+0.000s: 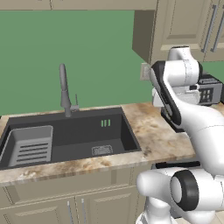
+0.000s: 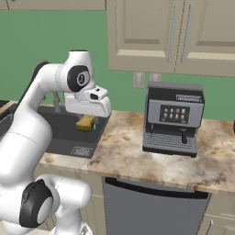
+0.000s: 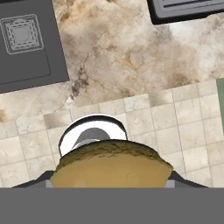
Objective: Place the sponge inside the microwave to prepare for sanitizing.
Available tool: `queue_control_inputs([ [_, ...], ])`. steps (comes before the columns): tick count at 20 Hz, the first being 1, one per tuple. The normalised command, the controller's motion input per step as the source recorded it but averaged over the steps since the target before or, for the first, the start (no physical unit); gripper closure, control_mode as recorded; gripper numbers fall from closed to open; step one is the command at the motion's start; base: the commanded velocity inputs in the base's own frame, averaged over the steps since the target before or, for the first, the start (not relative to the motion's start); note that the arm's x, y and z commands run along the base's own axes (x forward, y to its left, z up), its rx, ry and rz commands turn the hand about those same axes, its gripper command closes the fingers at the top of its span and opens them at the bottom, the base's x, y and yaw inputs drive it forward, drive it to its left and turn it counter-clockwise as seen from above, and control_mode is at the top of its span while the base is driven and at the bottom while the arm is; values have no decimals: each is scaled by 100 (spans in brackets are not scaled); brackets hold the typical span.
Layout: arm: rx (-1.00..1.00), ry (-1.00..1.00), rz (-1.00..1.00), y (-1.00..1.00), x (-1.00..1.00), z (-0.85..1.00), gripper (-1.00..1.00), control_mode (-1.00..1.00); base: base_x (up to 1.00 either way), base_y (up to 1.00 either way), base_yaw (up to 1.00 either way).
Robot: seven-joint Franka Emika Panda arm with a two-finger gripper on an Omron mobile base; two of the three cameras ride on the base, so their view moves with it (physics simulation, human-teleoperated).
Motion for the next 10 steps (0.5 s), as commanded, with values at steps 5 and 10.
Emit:
queue_control_inputs([
  [5, 0, 7, -5, 4, -4, 0, 100, -100, 0, 0, 0],
  [10, 0, -1, 0, 0, 0, 0, 100, -100, 0, 0, 0],
])
